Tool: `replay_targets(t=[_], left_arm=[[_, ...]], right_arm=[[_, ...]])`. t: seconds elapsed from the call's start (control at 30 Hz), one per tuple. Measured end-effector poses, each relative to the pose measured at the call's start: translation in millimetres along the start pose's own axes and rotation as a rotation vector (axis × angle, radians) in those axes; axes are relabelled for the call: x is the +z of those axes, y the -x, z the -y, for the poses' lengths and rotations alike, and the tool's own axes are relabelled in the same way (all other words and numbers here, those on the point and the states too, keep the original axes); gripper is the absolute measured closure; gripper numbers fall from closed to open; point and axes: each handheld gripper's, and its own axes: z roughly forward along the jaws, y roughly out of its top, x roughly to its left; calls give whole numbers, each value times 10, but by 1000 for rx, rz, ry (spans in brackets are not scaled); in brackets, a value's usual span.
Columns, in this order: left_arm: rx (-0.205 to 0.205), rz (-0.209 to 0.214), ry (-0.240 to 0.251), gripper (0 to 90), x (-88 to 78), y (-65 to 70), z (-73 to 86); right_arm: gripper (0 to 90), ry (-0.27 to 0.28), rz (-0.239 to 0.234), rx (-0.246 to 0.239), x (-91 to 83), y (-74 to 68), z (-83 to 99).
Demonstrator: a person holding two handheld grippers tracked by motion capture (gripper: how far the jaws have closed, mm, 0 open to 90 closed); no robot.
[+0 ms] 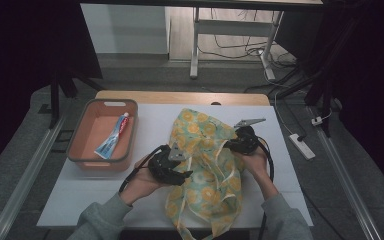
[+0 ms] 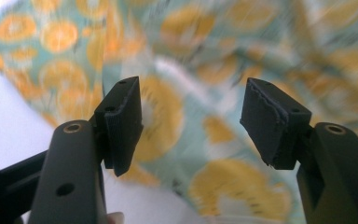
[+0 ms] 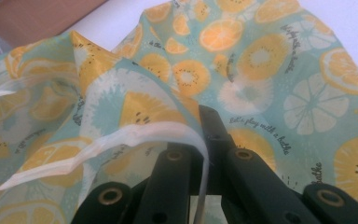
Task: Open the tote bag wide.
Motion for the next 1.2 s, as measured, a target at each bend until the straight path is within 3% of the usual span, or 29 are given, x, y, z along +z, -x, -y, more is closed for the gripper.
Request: replay_targets(t=[0.07,0.13,0.23,0.37,0.5,0.6,0.7,0.87,1.0,1.2], left_arm=[[-6,-25,-37,428,63,-27,57],[-15,-56,-74,612,112,-75,120],[-40,-60,-100,793,119,-179,220],[-75,-73,-73,856,65,-282,282],[-78,-78,-69,854,69,-309,292],[-77,-85,-78,791,109,-312,304],[-89,-67,-57,603,107,-316,298],[-105,-29,56,359,-164,-331,223],[-125,-36,145,322,-445,-419,188],[-190,-80,178,316,-630,-701,271]], right_arm=[[894,12,-2,-6,-28,-8,-11],[894,24,-5,-14,-66,-19,-26],[894,48,-7,-21,-148,-16,-47],[894,72,-17,-25,-244,-12,-73],[894,71,-21,-26,-260,-4,-75],[894,57,-18,-14,-225,19,-47],[894,45,-20,6,-184,47,-15],[894,53,-30,-8,-189,1,-32],[894,63,-35,-26,-205,-54,-59],[894,66,-41,-37,-203,-99,-74]])
